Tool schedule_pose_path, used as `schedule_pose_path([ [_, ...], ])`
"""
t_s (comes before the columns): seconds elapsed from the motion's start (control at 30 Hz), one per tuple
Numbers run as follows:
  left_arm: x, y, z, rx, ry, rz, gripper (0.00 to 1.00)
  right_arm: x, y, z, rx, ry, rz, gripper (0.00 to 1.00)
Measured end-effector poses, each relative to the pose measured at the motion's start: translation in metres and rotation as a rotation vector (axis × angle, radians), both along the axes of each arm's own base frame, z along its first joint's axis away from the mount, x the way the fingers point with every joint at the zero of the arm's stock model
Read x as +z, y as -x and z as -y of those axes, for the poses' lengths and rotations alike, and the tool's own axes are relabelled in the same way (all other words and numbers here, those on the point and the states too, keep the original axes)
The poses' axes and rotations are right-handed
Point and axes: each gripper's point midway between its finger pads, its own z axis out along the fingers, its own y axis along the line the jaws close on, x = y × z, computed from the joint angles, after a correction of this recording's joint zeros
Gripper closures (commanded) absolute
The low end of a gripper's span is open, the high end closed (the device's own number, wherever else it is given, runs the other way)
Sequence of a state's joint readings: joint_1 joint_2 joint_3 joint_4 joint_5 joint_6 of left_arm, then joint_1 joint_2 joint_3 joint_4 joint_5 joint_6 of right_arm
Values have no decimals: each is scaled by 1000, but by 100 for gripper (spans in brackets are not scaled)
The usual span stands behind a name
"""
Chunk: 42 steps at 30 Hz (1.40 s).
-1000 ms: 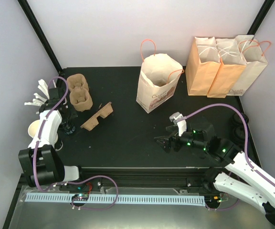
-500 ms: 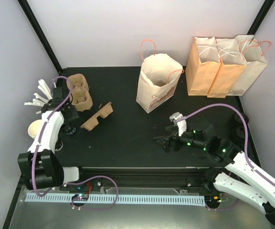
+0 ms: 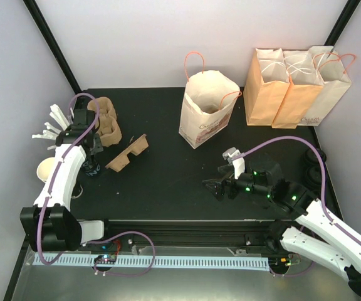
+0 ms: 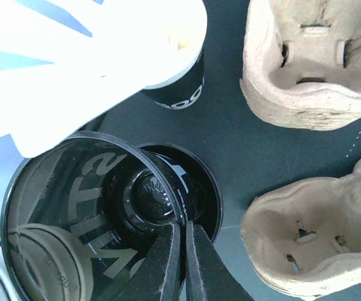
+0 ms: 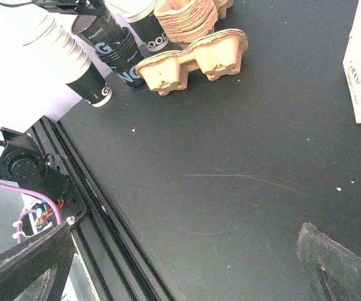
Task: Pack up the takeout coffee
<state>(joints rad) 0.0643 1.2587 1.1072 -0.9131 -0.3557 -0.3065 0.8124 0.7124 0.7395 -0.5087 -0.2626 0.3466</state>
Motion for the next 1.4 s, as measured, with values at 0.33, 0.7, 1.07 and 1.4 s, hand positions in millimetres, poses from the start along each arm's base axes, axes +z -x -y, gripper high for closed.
schedule_pose_path([
  [0.33, 46, 0, 6, -14, -98, 36, 97, -1, 0, 0, 1, 3, -2, 0],
  [0.7, 152, 14, 72, -211, -22, 311, 98, -11, -10, 5, -62, 48, -15, 0],
  [1.07, 115, 30, 225, -561, 95, 191, 98, -51, -56, 40, -388, 289, -88, 0],
  [1.4, -3, 60, 345, -806, -63, -121, 98, -86, -88, 143, -855, 381, -261, 0],
])
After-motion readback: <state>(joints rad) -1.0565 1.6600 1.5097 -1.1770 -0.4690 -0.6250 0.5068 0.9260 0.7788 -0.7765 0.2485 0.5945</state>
